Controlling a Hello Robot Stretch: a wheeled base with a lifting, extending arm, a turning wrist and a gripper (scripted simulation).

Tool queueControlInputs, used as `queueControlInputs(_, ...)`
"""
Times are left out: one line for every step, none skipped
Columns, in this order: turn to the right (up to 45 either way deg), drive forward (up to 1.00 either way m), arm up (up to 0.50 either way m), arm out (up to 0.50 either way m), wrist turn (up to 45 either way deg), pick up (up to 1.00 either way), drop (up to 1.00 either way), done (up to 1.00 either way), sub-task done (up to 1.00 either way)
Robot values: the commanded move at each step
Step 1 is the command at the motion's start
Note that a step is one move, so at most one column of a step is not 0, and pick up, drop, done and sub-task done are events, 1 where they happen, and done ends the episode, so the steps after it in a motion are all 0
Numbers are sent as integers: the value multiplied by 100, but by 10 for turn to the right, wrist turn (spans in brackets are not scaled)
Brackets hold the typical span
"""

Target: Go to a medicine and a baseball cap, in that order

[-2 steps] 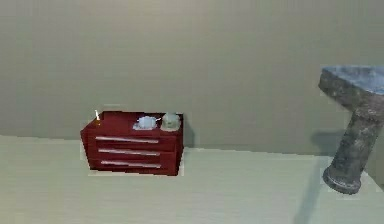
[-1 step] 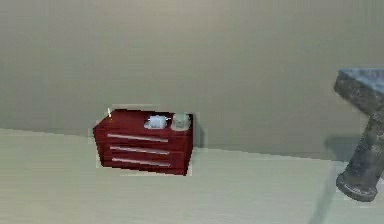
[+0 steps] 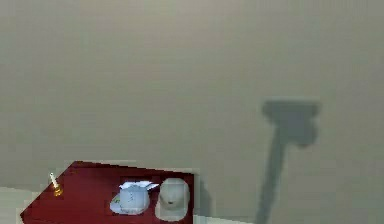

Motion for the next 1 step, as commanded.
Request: queueControlInputs(-210,0,0,0,0,0,0,0,0)
